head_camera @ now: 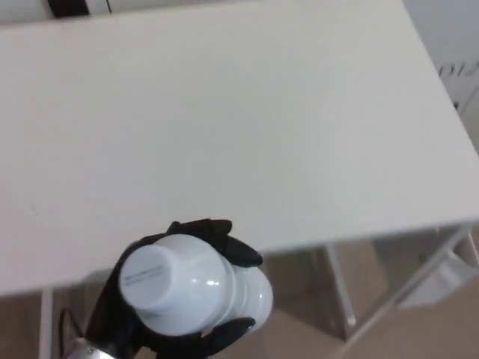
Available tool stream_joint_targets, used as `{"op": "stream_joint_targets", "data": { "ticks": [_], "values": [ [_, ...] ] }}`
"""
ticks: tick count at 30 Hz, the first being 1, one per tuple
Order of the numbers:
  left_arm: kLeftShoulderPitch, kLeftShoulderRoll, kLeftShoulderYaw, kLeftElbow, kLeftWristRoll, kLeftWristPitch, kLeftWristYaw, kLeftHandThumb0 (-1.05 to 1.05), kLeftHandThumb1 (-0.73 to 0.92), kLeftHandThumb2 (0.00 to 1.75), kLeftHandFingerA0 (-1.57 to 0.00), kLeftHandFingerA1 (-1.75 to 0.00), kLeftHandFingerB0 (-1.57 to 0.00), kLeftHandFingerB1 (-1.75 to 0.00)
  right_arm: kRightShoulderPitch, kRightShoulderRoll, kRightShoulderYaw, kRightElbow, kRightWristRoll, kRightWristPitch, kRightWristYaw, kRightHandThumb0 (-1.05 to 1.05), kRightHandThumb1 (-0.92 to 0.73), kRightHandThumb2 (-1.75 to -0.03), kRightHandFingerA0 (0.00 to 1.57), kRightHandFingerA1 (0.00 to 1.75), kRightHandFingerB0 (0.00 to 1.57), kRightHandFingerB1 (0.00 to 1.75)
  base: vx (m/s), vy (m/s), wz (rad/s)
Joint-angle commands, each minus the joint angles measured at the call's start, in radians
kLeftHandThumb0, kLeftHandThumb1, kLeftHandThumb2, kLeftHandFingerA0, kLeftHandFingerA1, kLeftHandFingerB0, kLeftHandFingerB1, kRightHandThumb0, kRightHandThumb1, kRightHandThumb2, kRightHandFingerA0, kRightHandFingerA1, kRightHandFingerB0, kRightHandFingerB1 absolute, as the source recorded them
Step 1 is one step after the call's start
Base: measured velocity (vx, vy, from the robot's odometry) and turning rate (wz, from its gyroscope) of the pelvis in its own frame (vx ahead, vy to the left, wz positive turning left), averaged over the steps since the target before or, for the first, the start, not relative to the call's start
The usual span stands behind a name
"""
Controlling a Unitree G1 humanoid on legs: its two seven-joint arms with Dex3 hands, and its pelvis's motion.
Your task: The robot picks up a bottle from a person using its left hand and walk towards the table in frontand put the bottle on the table.
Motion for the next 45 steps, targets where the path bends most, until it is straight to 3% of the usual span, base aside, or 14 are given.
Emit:
{"op": "stream_joint_targets", "data": {
  "ticks": [1,8,9,19,23,28,30,33,34,45],
  "values": [
    [0.057,0.016,-0.006,-0.039,-0.019,-0.028,-0.005,-0.49,0.3,1.14,-1.57,-1.06,-1.3,-0.99,0.068,-0.006,0.011,0.013,-0.009,0.007,-0.012,-0.55,-0.81,-0.65,0.6,0.42,0.49,0.38,0.3,0.228,0.03],
    [0.128,0.04,-0.014,-0.065,-0.006,-0.07,-0.009,-0.5,0.31,1.14,-1.55,-1.09,-1.28,-0.99,0.155,0.0,0.001,0.011,0.006,-0.019,-0.011,-0.53,-0.81,-0.65,0.6,0.42,0.51,0.38,0.05,0.004,0.05],
    [0.121,0.04,-0.003,-0.079,-0.008,-0.06,-0.001,-0.55,0.34,1.1,-1.48,-1.21,-1.25,-1.08,0.16,0.001,-0.001,0.008,0.008,-0.02,-0.016,-0.54,-0.8,-0.64,0.62,0.43,0.52,0.39,-0.03,-0.095,0.4],
    [0.087,0.038,0.112,-0.16,-0.036,-0.023,0.02,-0.59,0.39,1.12,-1.5,-1.23,-1.22,-1.11,0.185,-0.001,-0.001,0.009,0.002,-0.027,-0.017,-0.54,-0.81,-0.65,0.64,0.45,0.52,0.39,0.02,-0.063,0.01],
    [-0.114,0.09,0.243,-0.083,-0.013,0.039,0.047,-0.57,0.46,1.17,-1.5,-1.29,-1.18,-1.19,0.174,0.0,-0.001,0.011,0.002,-0.016,-0.014,-0.53,-0.79,-0.64,0.66,0.45,0.55,0.4,0.02,0.138,-0.05],
    [-0.148,0.097,0.259,-0.066,-0.009,0.059,0.046,-0.57,0.46,1.17,-1.5,-1.29,-1.18,-1.19,0.173,0.0,-0.002,0.011,0.003,-0.017,-0.014,-0.53,-0.79,-0.64,0.66,0.45,0.55,0.4,-0.02,0.179,0.16],
    [-0.316,0.144,0.279,0.104,0.047,0.05,0.055,-0.61,0.44,1.21,-1.49,-1.31,-1.21,-1.22,0.176,0.002,0.009,0.009,-0.009,-0.02,-0.023,-0.51,-0.8,-0.64,0.66,0.45,0.54,0.4,0.03,0.023,-0.05],
    [-0.376,0.155,0.271,0.167,0.053,0.05,0.055,-0.53,0.44,1.2,-1.54,-1.36,-1.2,-1.18,0.176,0.003,0.011,0.008,-0.008,-0.025,-0.028,-0.51,-0.8,-0.64,0.65,0.45,0.54,0.4,0.01,0.005,0.09],
    [-0.409,0.162,0.262,0.196,0.063,0.07,0.054,-0.66,0.39,1.24,-1.51,-1.31,-1.24,-1.24,0.177,0.004,0.009,0.007,-0.005,-0.027,-0.025,-0.52,-0.79,-0.64,0.64,0.45,0.54,0.4,0.0,0.0,0.0],
    [-0.642,0.176,0.138,0.501,0.182,0.161,0.073,-0.63,0.31,1.27,-1.57,-1.23,-1.31,-1.12,0.163,0.003,0.01,0.004,0.006,-0.019,-0.01,-0.51,-0.79,-0.64,0.64,0.45,0.55,0.4,-0.01,-0.017,0.01]
  ]
}}
